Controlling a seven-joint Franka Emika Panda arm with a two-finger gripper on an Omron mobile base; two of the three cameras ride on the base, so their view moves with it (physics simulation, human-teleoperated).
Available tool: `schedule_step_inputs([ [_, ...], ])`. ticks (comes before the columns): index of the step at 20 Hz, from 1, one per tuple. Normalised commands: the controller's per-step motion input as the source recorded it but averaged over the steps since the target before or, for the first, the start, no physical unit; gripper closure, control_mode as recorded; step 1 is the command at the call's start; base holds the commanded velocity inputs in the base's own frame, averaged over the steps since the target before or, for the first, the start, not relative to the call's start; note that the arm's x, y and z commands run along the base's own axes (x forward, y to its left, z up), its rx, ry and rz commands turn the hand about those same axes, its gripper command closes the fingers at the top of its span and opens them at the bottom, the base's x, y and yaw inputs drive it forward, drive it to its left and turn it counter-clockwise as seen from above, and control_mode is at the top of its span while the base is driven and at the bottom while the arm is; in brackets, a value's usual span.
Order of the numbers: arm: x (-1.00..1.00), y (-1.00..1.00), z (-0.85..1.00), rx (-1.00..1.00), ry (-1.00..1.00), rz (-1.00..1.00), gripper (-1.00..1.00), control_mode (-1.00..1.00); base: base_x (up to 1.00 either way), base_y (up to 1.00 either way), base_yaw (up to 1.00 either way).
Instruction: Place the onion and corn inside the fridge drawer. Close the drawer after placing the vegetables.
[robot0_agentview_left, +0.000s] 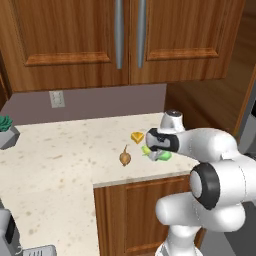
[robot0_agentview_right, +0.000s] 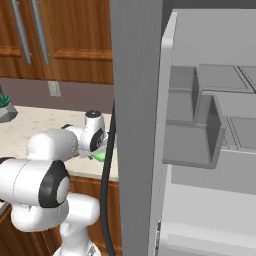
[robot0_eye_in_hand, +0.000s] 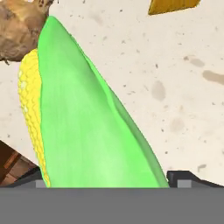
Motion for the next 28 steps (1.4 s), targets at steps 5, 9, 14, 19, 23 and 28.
schedule_step_inputs([
  [5, -1.00, 0.13, 1.00, 0.00, -0.02, -0.05, 1.00, -1.00, 0.00, 0.00, 0.00],
  [9, -1.00, 0.17, 1.00, 0.00, -0.09, -0.01, 1.00, -1.00, 0.00, 0.00, 0.00],
  [14, -1.00, 0.25, 1.00, 0.00, -0.15, -0.07, 1.00, -1.00, 0.00, 0.00, 0.00],
  [19, -0.97, 0.39, 0.75, 0.00, -0.11, -0.08, 1.00, -1.00, 0.00, 0.00, 0.00],
  [23, -0.04, 0.09, 0.17, 0.00, 0.02, -0.03, 1.00, -1.00, 0.00, 0.00, 0.00],
  [28, -0.05, 0.00, 0.00, 0.00, 0.00, 0.00, 1.00, 1.00, -0.40, 0.00, -0.04],
])
